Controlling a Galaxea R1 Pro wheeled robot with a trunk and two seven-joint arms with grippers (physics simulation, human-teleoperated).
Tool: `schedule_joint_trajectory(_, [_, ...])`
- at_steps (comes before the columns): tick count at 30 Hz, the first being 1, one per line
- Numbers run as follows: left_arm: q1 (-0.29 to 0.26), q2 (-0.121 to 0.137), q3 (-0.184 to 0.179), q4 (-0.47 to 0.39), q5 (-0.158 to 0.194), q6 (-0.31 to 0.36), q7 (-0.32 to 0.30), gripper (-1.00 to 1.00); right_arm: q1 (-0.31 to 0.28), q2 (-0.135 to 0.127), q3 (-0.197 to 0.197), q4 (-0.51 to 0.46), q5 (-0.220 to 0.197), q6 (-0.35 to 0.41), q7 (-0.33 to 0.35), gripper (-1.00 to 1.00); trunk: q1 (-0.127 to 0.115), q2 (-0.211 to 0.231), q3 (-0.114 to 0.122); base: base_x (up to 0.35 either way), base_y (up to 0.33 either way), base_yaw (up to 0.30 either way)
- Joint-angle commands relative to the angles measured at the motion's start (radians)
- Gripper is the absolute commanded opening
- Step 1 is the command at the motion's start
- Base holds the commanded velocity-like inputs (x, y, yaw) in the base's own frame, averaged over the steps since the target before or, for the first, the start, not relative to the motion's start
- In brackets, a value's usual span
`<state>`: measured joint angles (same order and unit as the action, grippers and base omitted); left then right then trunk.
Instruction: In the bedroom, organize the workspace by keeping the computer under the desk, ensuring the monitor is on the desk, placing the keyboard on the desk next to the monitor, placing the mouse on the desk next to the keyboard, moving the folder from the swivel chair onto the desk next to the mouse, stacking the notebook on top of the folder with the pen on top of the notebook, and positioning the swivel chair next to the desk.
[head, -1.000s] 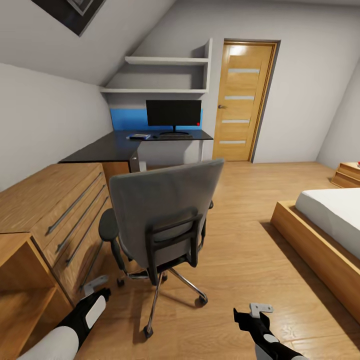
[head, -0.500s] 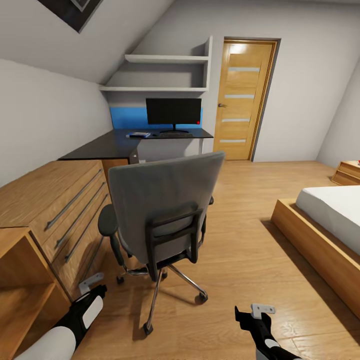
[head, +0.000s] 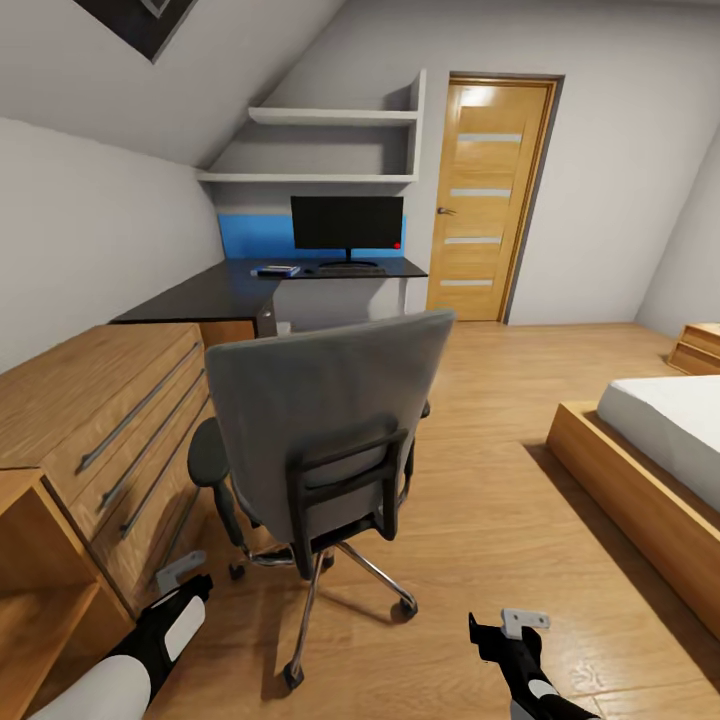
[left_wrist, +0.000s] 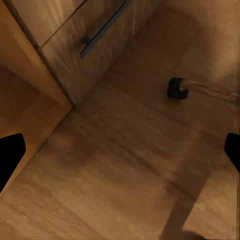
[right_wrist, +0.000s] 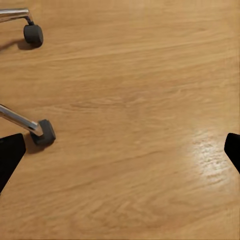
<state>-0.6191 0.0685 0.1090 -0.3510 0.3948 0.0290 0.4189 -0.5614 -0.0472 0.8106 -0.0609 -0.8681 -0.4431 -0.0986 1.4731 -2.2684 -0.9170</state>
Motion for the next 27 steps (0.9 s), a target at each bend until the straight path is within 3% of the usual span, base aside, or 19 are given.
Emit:
schedule_joint_trajectory(1, [0.0, 0.0, 0.0, -0.002, 0.008, 0.003, 0.003, 1.0, 0.0, 0.0, 0.009, -0.002, -0.002, 0.0, -0.008, 1.0, 0.0, 0.0, -0.001, 0.243, 0.0, 0.0])
schedule_joint_trajectory(10, [0.0, 0.0, 0.0, 0.0, 0.009, 0.002, 0.003, 1.0, 0.0, 0.0, 0.009, 0.007, -0.001, -0.001, -0.007, 1.0, 0.0, 0.0, -0.001, 0.078, 0.0, -0.014])
schedule_joint_trajectory(20, [0.0, 0.001, 0.0, 0.0, 0.009, 0.002, 0.002, 1.0, 0.0, 0.0, 0.009, 0.016, 0.001, -0.002, -0.007, 1.0, 0.0, 0.0, -0.001, 0.101, 0.0, -0.196])
schedule_joint_trajectory(27, [0.0, 0.0, 0.0, 0.001, 0.01, 0.002, 0.003, 1.0, 0.0, 0.0, 0.009, 0.018, 0.001, -0.002, -0.007, 1.0, 0.0, 0.0, -0.001, 0.039, 0.0, -0.053])
